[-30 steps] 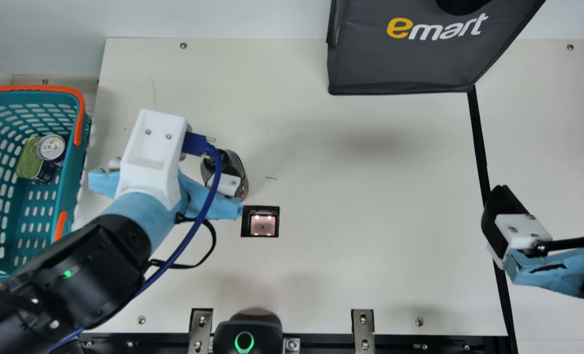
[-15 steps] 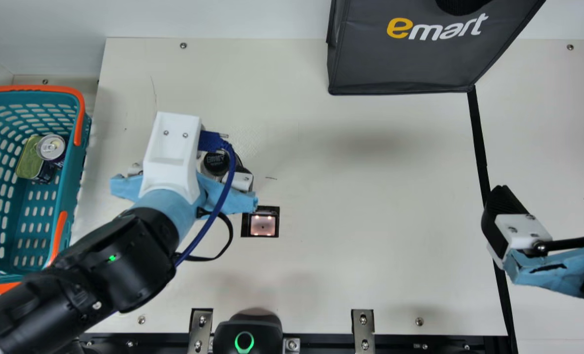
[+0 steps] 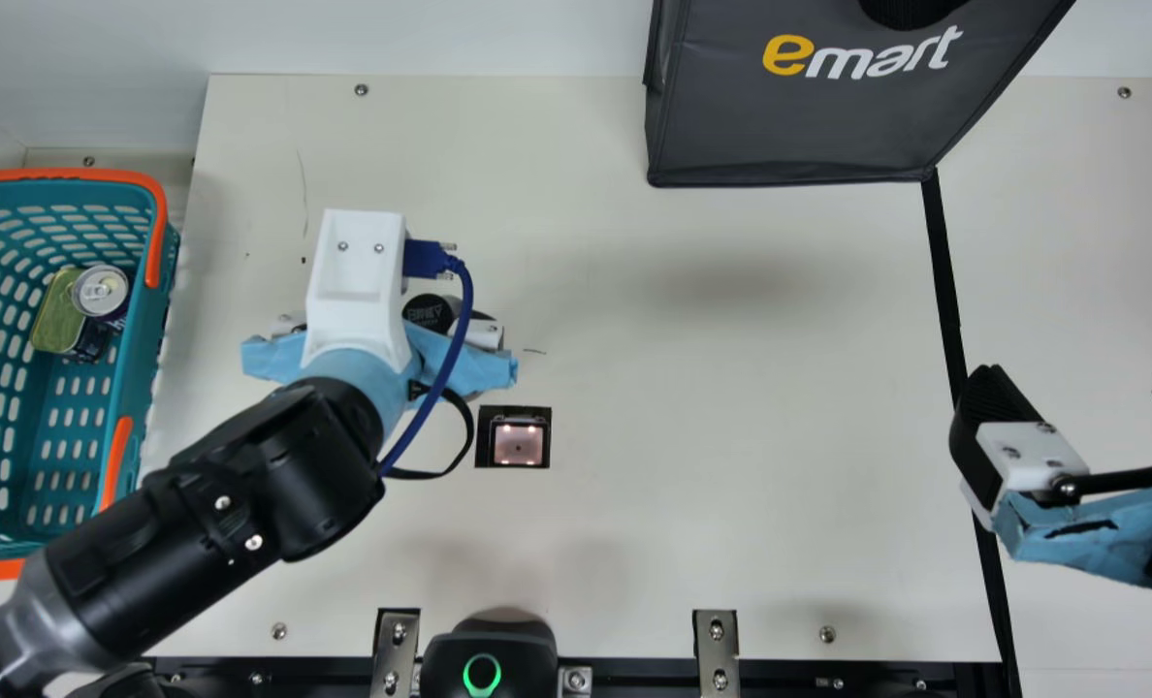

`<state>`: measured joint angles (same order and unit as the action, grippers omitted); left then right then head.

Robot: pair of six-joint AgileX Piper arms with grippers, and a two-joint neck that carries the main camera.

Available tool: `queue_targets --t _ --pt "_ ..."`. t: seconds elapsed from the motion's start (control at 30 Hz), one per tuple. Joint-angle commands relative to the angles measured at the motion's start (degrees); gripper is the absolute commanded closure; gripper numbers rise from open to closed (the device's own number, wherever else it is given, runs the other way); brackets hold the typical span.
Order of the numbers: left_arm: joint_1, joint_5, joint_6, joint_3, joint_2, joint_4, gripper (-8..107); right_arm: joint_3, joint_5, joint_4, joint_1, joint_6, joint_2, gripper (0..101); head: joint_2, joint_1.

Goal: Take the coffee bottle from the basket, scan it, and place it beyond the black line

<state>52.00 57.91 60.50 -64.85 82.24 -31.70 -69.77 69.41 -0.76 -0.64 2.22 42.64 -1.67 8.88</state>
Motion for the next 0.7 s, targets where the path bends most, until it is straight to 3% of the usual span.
queue_targets --t 0.0,0.27,0.67 --pt "-0.1 -0.3 0.4 0.0 0.4 0.0 9 0.0 0.0 0.0 0.0 0.0 0.0 10 0.1 -1.0" --pt "-0.8 -1.9 1.7 -0.4 2.2 -0.1 9 0.0 0.0 0.0 0.0 0.0 0.0 10 0.1 -1.0" --pt "-1.2 -4.4 0.0 -0.8 2.4 0.5 89 0.0 0.0 0.0 0.0 0.0 0.0 10 0.1 -1.0"
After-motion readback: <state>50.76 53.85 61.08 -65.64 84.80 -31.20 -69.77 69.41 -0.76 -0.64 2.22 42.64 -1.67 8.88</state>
